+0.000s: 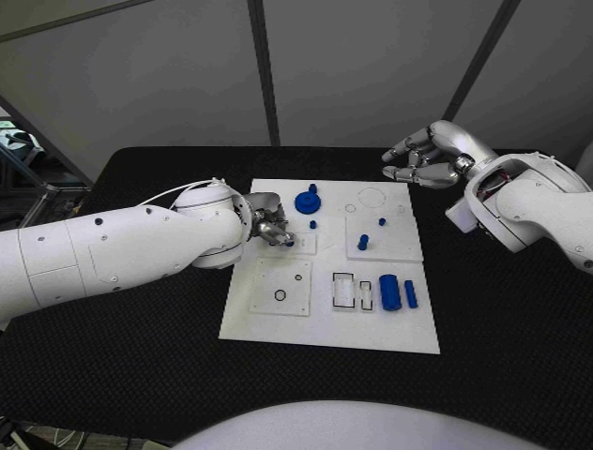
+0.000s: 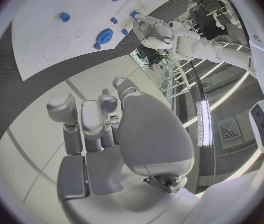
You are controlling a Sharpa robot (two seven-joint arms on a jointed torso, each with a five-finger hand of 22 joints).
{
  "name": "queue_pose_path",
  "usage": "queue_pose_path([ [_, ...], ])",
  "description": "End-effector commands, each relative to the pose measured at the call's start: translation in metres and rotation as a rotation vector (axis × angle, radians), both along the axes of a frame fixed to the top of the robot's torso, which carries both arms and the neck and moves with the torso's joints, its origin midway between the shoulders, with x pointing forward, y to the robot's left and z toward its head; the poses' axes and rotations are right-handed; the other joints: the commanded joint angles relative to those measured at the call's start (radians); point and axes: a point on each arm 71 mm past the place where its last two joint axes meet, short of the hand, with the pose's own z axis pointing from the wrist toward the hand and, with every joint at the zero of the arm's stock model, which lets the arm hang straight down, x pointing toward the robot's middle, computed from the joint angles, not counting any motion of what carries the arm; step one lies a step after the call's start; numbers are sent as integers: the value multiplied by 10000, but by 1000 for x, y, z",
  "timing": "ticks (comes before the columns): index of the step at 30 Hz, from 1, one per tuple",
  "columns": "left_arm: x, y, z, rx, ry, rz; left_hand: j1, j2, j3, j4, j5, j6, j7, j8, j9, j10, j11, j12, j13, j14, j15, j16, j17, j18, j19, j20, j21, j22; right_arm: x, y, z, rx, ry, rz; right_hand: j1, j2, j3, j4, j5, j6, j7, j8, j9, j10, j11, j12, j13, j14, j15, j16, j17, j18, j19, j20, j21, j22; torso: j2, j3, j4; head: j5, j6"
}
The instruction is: Assemble the parts on the task board
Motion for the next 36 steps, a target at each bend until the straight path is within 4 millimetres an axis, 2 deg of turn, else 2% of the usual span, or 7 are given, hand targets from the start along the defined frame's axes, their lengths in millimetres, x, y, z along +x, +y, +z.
queue_pose_path([
  [1, -1, -1, -3, 213, 211, -170, -107, -7, 488, -563, 18, 77, -43, -53, -20, 58, -16, 49, 15, 1056, -68, 61, 2630, -106, 67, 13, 50, 86, 0, 1, 1, -29, -12, 59, 1, -104, 55, -14, 28, 37, 4, -49, -11, -76, -7, 30, -12, 138, 1, -34, 3, 196, 57, -6, -44, -10, -3, 2, -6, 0, -9],
  [15, 3, 0, -4, 263, 214, -97, -436, 130, -61, -236, 10, 267, -74, -161, -117, 112, -42, 140, 102, 1056, -95, 61, 2630, -126, 118, -18, 92, 186, 0, 2, 1, -28, -13, 66, -21, -107, 67, 8, 49, 38, 4, -49, -11, -74, -6, 33, -11, 139, 2, -36, 7, 195, 62, -6, -44, -7, -2, 0, -6, -14, -18],
  [23, 4, -1, -5, 283, 227, -95, -698, 194, -567, 59, -196, 385, -79, -232, -173, 142, -44, 197, 151, 1056, -97, 61, 2630, -137, 147, -23, 113, 243, 0, 1, 1, -24, -23, 71, -30, -107, 73, 19, 60, 39, 4, -49, -11, -71, -6, 38, -8, 140, 3, -40, 6, 195, 63, -6, -45, -7, -1, 1, 5, -25, -47],
  [36, 5, -1, -5, 310, 247, -89, -824, 259, -919, 273, -439, 470, -88, -278, -208, 160, -48, 237, 185, 1056, -100, 61, 2630, -147, 175, -26, 136, 300, 0, 1, 1, -24, -29, 69, -42, -110, 81, 31, 77, 38, 3, -50, -12, -76, -6, 27, -20, 140, 2, -43, 6, 195, 65, -6, -46, -7, -9, -1, -3, -37, -63],
])
